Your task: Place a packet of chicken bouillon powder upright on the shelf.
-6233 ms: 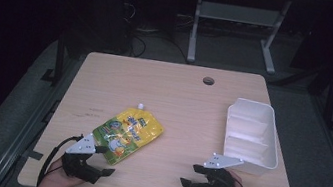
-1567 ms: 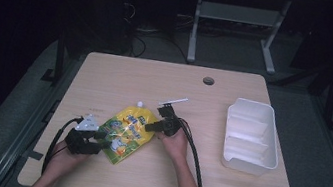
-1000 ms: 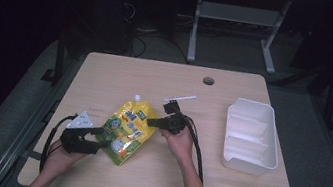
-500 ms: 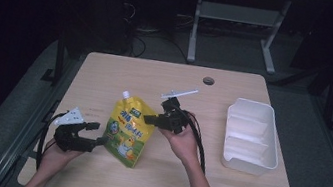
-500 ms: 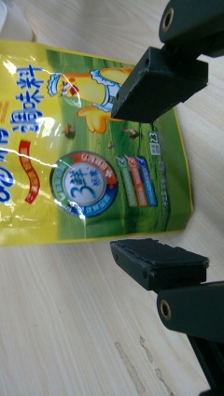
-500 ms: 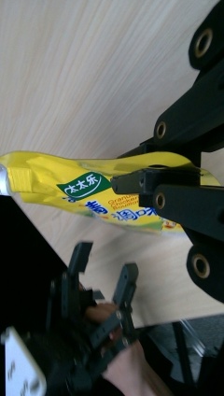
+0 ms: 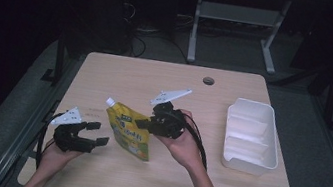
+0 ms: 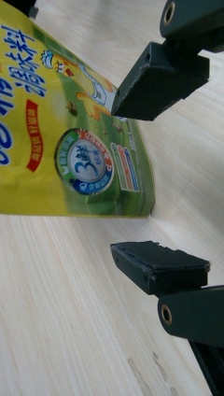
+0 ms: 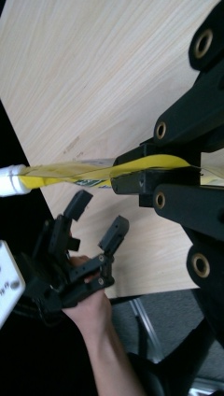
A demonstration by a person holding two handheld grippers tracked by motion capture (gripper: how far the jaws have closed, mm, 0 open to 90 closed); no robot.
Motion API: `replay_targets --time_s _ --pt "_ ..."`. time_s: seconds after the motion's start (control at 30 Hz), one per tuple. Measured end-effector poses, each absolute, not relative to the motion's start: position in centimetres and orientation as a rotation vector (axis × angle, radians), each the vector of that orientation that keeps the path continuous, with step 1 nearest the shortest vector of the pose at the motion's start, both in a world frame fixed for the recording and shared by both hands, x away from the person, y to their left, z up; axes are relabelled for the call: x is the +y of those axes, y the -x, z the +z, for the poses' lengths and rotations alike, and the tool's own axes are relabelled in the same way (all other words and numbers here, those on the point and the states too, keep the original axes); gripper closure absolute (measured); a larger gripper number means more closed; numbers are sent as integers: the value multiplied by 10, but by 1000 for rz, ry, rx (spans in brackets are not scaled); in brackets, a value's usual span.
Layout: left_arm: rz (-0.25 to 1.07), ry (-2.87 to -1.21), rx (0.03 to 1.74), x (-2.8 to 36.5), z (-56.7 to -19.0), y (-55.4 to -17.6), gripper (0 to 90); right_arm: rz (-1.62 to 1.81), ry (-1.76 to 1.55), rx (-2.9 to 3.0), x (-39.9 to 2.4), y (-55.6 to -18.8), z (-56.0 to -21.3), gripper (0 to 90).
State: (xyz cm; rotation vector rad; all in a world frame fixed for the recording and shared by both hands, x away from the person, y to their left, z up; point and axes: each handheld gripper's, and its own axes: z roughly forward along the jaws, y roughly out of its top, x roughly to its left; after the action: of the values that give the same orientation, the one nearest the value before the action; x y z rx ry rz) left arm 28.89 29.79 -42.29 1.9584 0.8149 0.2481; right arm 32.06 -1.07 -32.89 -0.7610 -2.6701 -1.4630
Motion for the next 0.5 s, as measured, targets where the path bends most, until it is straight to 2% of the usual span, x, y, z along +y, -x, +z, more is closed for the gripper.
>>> replay_targets --time_s 0.2,0.27,0.33,0.4,0.43,0.5 --pt "208 -1931 777 297 -421 -287 276 -1446 644 -2733 -8 -306 -319 896" --pt "127 -1914 747 297 -422 -288 277 -1448 587 -2730 -9 -302 -317 896" --pt "108 -1915 735 296 -422 -289 282 -1451 573 -2723 -10 -301 -318 896" --pt "75 -1918 715 294 -423 -289 345 -1446 542 -2708 -11 -301 -321 896" --pt "61 -1924 701 293 -424 -289 345 -1446 542 -2708 -11 -301 -321 896" --pt "20 -1920 681 292 -424 -289 441 -1461 533 -2692 -12 -301 -324 895"
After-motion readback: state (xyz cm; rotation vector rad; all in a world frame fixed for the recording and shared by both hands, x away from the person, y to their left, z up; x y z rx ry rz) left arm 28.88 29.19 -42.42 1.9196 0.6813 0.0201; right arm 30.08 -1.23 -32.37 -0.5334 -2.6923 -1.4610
